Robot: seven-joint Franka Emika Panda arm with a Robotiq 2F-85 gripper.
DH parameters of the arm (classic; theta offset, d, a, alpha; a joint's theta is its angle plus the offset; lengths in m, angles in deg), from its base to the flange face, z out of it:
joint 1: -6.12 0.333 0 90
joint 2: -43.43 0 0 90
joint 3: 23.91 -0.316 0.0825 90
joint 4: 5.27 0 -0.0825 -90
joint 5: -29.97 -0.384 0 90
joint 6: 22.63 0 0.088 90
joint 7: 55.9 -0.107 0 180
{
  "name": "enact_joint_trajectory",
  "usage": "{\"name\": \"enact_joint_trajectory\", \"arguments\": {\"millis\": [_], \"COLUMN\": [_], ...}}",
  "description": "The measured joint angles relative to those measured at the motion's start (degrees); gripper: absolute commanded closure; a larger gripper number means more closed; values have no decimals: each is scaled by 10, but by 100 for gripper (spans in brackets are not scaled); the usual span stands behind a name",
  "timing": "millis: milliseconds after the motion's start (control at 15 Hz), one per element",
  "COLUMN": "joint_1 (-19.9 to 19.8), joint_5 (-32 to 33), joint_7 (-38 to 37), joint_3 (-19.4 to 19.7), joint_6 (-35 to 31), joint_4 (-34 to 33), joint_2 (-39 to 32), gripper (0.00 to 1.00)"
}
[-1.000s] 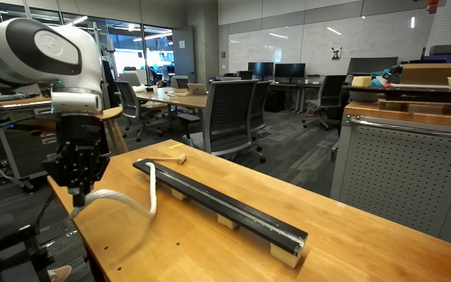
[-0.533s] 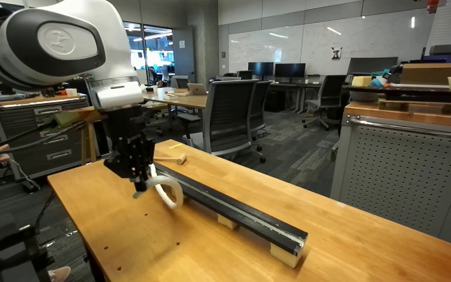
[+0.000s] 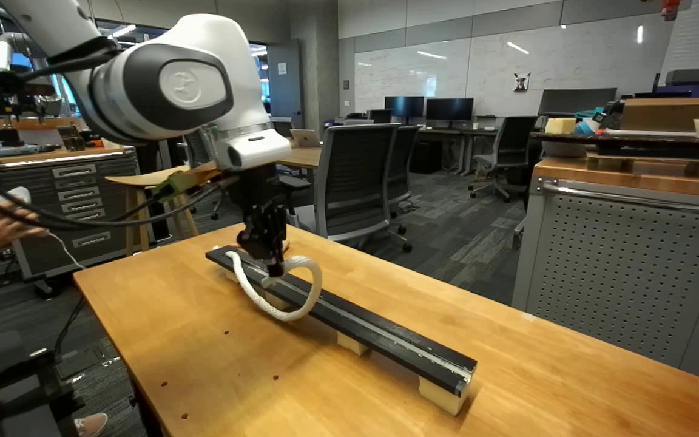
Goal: Align the rope with the black object.
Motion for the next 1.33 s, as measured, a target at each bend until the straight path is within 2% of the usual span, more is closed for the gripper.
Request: {"name": "enact_joint_trajectory", "arguments": {"millis": [333,600,933,1333], "joint_1": [27,38,43,55], "joint_5": [-7,-7,-8,-8], "joint_7": [0,-4,-8,-52], "joint_3": [6,23,31,59], "joint_6": [70,106,130,146], "joint_4": [-170,-251,-262,-235], "joint_2": [-89,-134,-156,-165], "gripper": [97,97,97,97]}}
